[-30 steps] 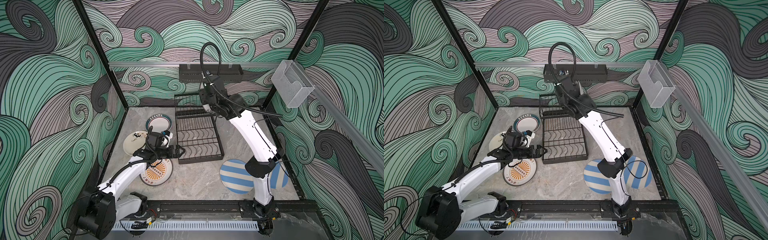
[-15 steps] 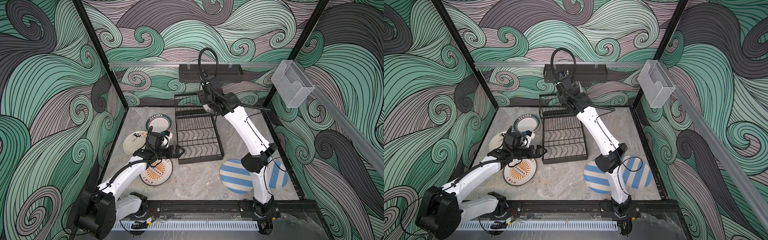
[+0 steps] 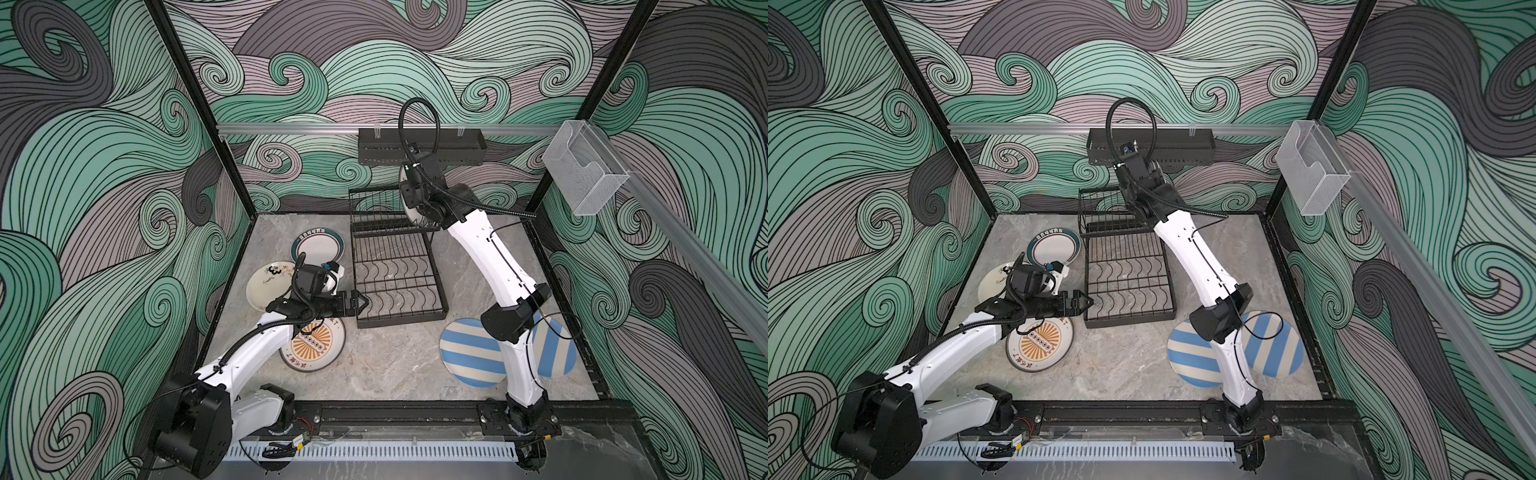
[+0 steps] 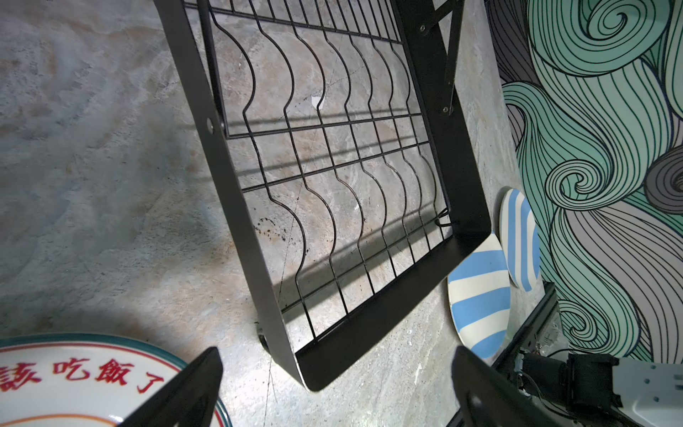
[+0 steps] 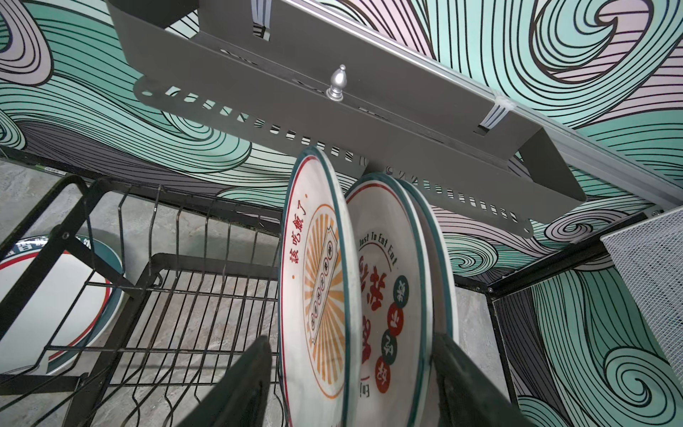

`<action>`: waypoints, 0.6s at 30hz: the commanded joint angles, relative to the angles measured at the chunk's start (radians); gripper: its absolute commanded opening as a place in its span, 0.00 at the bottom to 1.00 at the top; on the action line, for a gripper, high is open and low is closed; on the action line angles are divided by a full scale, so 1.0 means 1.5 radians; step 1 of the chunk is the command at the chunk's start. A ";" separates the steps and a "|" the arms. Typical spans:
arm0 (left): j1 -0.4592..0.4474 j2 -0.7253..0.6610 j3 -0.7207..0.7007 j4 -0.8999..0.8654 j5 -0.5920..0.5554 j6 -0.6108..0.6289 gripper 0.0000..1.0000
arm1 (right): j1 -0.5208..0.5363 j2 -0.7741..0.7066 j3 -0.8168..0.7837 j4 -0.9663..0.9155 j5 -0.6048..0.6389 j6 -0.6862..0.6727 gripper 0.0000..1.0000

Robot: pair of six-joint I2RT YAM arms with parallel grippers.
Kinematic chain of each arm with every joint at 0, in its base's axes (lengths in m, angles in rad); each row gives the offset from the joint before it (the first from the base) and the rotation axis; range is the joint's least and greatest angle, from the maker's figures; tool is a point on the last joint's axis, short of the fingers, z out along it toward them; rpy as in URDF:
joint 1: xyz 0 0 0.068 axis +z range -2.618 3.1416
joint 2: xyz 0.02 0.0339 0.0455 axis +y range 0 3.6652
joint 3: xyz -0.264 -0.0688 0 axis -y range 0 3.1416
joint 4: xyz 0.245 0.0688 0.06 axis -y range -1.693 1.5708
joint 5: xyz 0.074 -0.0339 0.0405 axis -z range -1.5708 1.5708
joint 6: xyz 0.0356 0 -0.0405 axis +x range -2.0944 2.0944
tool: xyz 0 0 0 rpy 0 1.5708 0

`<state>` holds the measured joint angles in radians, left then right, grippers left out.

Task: Load plates into a dish rack
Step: Place the plate on the dish rack.

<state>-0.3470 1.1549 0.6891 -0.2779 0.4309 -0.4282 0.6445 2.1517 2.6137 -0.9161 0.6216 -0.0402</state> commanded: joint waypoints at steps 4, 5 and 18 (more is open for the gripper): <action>0.004 0.003 0.014 -0.011 -0.006 0.008 0.99 | -0.011 0.009 -0.003 0.010 -0.052 0.020 0.57; 0.004 0.003 0.015 -0.013 -0.005 0.008 0.99 | -0.011 0.010 -0.003 0.010 -0.055 0.021 0.55; 0.004 0.003 0.019 -0.015 -0.003 0.011 0.99 | 0.001 0.003 0.000 -0.002 -0.013 -0.001 0.64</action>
<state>-0.3470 1.1549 0.6891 -0.2779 0.4301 -0.4263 0.6365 2.1532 2.5961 -0.9173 0.5713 -0.0292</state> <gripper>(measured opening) 0.987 0.630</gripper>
